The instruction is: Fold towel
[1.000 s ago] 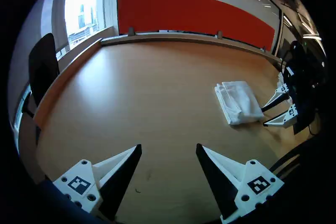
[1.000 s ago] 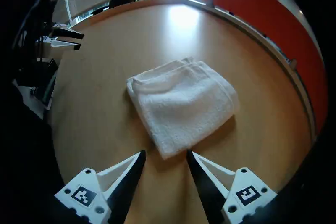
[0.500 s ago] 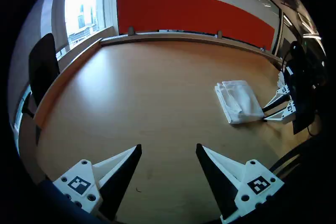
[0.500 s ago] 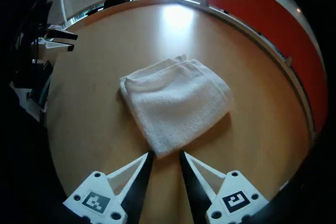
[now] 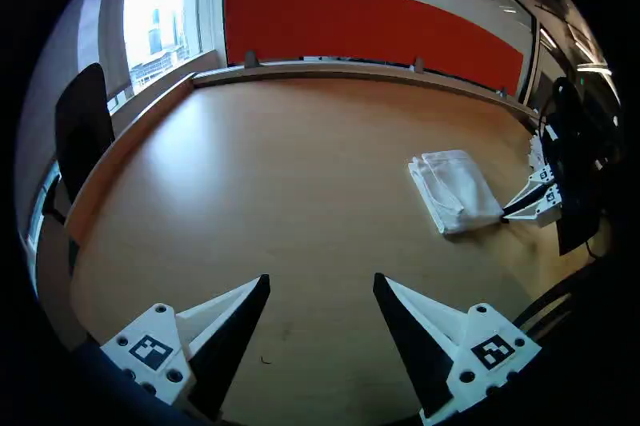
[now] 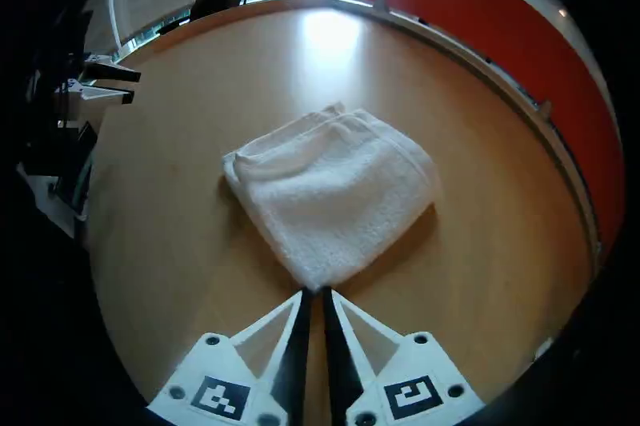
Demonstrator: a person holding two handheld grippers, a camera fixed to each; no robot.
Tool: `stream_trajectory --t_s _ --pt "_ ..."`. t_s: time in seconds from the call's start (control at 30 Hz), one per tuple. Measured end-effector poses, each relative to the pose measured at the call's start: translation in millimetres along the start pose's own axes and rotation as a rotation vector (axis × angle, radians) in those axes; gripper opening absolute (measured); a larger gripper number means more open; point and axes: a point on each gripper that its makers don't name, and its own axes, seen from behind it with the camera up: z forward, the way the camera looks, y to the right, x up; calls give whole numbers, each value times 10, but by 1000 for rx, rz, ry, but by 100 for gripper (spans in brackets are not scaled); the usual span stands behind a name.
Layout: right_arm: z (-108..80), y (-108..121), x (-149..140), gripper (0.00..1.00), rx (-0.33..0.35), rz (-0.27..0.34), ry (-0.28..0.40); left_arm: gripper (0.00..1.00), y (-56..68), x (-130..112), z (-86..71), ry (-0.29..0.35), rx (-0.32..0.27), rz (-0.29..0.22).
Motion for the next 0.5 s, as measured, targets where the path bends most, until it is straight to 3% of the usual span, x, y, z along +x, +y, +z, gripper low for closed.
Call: stream_trajectory --t_s 0.27,0.5 --pt "-24 20 33 3 -4 10 9 96 13 6 9 3 -2 2" --pt "-157 109 197 3 -26 -7 33 96 -7 11 19 4 -3 4"
